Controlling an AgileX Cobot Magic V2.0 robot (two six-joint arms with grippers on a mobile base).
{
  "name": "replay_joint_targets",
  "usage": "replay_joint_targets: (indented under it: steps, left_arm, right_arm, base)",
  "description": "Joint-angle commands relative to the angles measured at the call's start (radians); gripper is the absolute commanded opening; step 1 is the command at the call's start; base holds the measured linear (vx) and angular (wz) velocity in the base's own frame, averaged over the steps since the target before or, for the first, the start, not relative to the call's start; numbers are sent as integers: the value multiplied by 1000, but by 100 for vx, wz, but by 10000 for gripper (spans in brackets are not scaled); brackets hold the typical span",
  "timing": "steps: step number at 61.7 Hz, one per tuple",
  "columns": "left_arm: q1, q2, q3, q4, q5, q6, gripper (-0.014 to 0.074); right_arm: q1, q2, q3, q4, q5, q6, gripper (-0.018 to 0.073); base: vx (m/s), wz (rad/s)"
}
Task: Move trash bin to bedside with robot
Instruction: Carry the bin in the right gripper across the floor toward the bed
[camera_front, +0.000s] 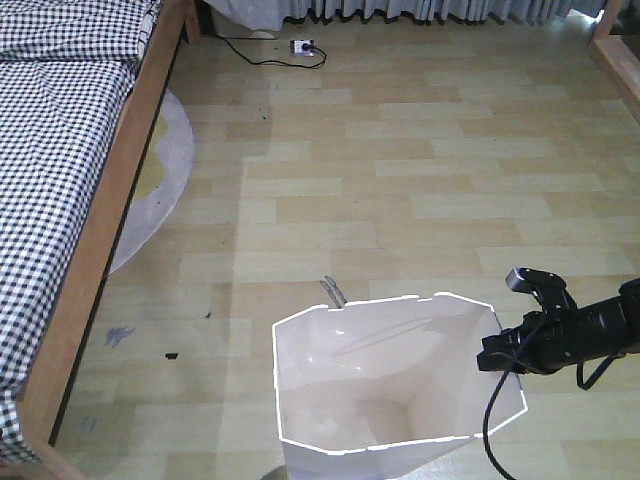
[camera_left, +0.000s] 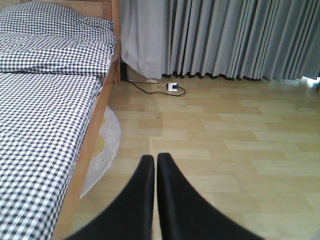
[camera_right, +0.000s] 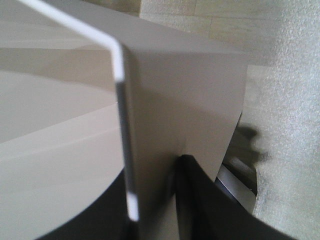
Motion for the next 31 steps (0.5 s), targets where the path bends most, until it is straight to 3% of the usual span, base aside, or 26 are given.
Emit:
replay_joint_targets:
  steps: [1,31]
  left_arm:
    - [0,-14,12,-4,-69,-6,-6]
    - [0,-14,12,-4,-69,-6,-6]
  right_arm:
    - [-2,-64,-7,41,216,3,-3]
    - [-2,-64,-7,41,219,3,-3]
  base:
    - [21,-5]
    - [21,-5]
